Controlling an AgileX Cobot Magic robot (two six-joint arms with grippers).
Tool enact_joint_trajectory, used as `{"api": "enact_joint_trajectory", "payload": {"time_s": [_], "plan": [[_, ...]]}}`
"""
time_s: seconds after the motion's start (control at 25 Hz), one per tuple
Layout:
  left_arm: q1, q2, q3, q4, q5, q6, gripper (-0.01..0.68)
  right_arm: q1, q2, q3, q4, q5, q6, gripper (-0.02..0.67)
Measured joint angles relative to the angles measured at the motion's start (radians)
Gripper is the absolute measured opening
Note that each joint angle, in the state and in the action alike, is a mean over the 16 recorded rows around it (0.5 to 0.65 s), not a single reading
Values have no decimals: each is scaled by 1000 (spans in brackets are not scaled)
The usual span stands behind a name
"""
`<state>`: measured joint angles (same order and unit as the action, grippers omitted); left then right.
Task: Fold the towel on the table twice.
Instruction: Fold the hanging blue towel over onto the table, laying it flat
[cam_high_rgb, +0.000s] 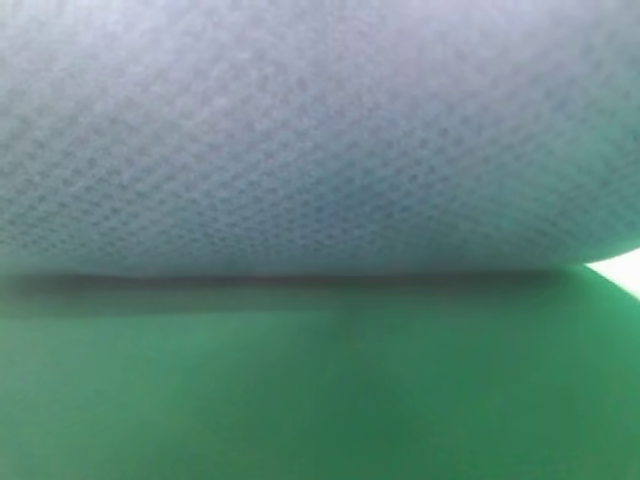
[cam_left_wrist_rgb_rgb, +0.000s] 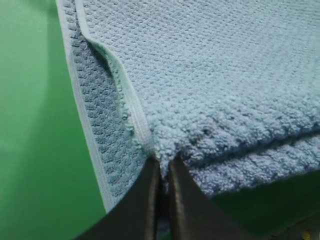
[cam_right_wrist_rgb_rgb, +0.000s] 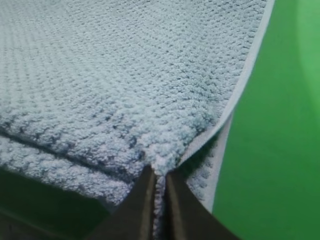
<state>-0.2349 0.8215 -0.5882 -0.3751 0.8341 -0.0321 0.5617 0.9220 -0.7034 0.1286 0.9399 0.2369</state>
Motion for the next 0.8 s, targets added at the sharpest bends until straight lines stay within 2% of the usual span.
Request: {"api": "enact_joint_trajectory", "payload": {"time_s": [0.4, 0.8], "plan": [[0, 224, -92, 2, -131, 21, 0, -4, 188, -55, -95, -53, -33, 0], [0, 482, -231, 62, -262, 22, 0, -15, 445, -257, -250, -113, -43, 0]]}}
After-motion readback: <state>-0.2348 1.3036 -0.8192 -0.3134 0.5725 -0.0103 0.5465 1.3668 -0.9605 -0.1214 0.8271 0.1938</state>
